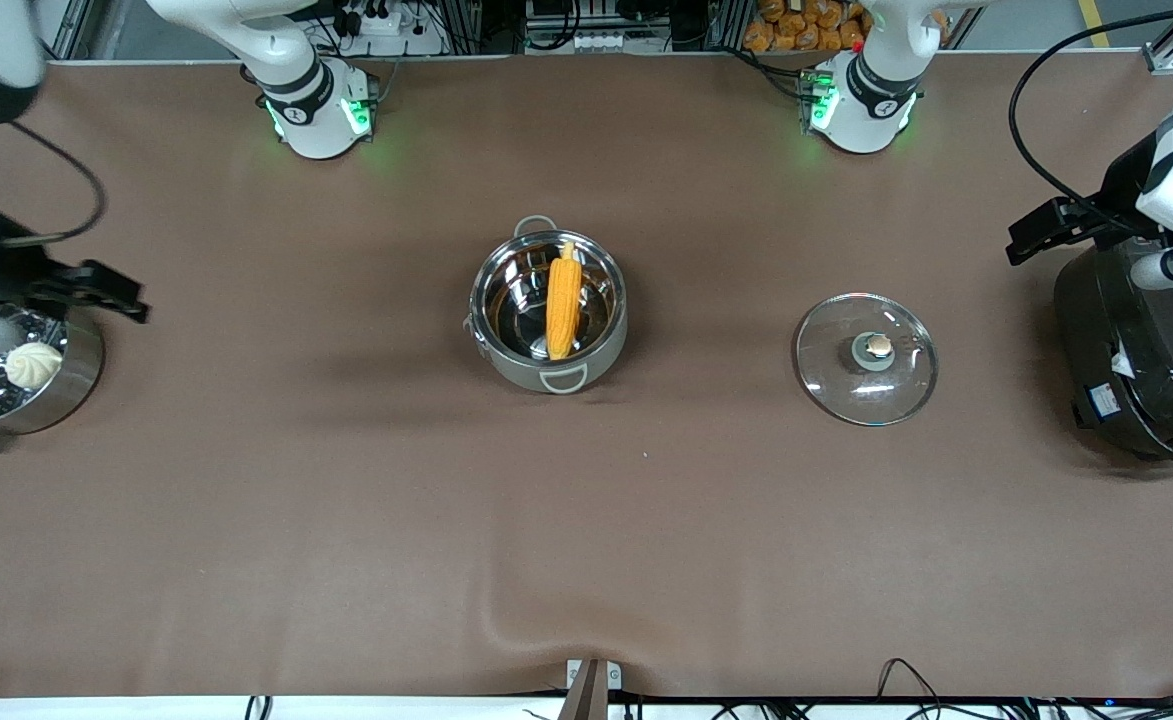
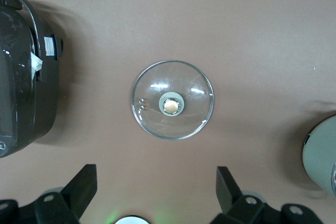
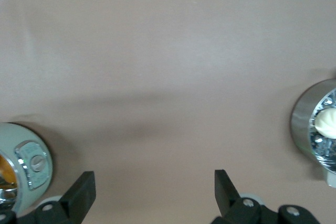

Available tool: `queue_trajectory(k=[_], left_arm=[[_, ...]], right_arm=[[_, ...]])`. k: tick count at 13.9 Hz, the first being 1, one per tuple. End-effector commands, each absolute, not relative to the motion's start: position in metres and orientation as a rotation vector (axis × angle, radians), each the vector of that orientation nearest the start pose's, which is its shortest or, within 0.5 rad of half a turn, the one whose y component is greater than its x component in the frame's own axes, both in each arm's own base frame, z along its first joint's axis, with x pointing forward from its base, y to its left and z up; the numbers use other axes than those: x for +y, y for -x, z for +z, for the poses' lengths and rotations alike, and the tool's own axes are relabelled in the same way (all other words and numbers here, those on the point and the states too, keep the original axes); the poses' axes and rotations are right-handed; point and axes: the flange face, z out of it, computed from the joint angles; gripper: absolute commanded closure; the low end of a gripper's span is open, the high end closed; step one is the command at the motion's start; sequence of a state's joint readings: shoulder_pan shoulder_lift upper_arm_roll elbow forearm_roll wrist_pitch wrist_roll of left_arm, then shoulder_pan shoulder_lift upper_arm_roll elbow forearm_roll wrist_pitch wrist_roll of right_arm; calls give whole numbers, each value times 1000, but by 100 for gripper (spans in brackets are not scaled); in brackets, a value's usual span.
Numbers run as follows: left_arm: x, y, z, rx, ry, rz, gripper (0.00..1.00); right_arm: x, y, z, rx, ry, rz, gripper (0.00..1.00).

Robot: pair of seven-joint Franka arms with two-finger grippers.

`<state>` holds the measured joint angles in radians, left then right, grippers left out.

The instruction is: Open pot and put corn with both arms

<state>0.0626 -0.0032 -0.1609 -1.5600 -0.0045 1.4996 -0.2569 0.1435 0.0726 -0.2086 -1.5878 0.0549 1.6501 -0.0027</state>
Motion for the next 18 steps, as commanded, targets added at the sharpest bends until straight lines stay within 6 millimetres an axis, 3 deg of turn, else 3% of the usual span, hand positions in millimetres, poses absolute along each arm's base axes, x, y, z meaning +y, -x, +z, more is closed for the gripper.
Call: queue_trajectory(k=[1,5,11,18], left_arm=[[-51,-534,630,-197,3127,94,0],[-45,-536,631,-163,3123,85,0],[-43,-538,635,-137,3122,77,0],[-44,-539,633,-123,3131,86,0]], right_arm=[[-40,-574,587,59,3092,10,0],[-44,-569,594,4,3135,-2,0],[-43,-565,623,-7,3134,-55,0],[-38,-559,623,-19,3136,18,0]])
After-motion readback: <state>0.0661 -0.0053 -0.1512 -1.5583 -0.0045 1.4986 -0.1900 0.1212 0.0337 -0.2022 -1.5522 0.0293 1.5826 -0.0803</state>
